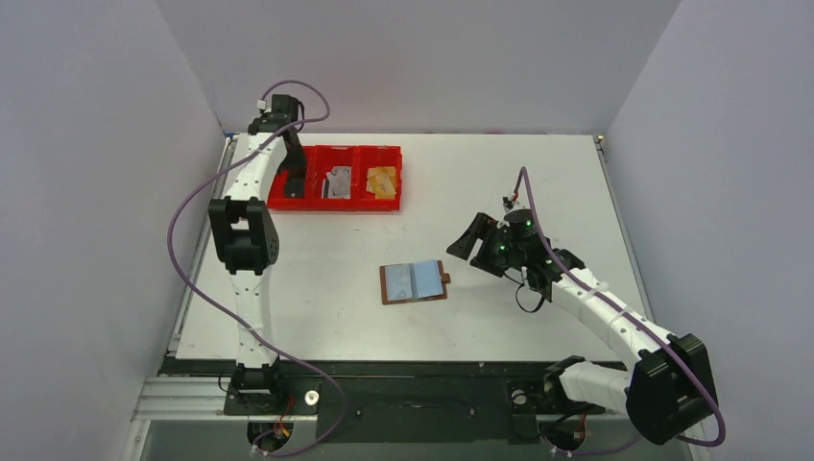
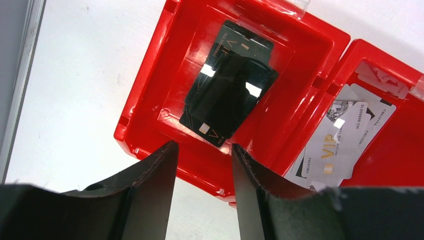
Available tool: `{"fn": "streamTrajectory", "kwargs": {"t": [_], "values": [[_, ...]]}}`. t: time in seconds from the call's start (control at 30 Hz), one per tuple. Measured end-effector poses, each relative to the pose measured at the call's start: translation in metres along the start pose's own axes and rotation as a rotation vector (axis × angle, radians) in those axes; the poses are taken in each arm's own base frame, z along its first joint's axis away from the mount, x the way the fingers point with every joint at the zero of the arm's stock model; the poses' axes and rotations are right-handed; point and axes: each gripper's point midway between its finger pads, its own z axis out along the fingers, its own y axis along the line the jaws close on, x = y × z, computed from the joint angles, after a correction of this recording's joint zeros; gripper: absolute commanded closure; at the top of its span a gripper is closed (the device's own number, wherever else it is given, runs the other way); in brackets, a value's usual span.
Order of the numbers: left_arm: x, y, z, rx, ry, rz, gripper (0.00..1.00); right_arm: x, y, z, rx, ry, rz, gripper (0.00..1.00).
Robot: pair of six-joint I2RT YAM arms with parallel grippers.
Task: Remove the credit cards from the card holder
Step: Place the credit card in the storage box, then close the card holder at the center of the board.
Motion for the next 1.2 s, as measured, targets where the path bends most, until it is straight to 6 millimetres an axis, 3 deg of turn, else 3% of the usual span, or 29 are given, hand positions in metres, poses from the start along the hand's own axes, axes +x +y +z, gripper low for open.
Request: {"fn": "streamTrajectory", "kwargs": {"t": [0.13, 0.27, 0.5, 0.6, 0.77, 1.2], "values": [[0.003, 0.0, -0.003, -0.002, 0.011, 0.008, 0.58, 0.0, -0.001, 0.0, 0.002, -0.002, -0.005, 0.31], [0.002, -0.006, -0.018, 0.016, 0.003, 0.013, 0.58, 0.0, -0.002, 0.001, 0.009, -0.006, -0.017, 0.31], [-0.007, -0.028, -0.085, 0.107, -0.07, 0.02, 0.58, 0.008, -0.008, 0.008, 0.043, 0.013, -0.046, 0.31], [0.001, -0.036, -0.113, 0.152, -0.082, 0.031, 0.58, 0.014, -0.011, 0.012, 0.062, 0.029, -0.067, 0.31], [0.039, -0.046, -0.147, 0.231, -0.047, 0.057, 0.58, 0.024, -0.018, 0.02, 0.102, 0.051, -0.093, 0.32], [0.189, -0.064, -0.176, 0.408, 0.164, 0.151, 0.58, 0.043, -0.035, 0.037, 0.193, 0.091, -0.153, 0.33]]}}
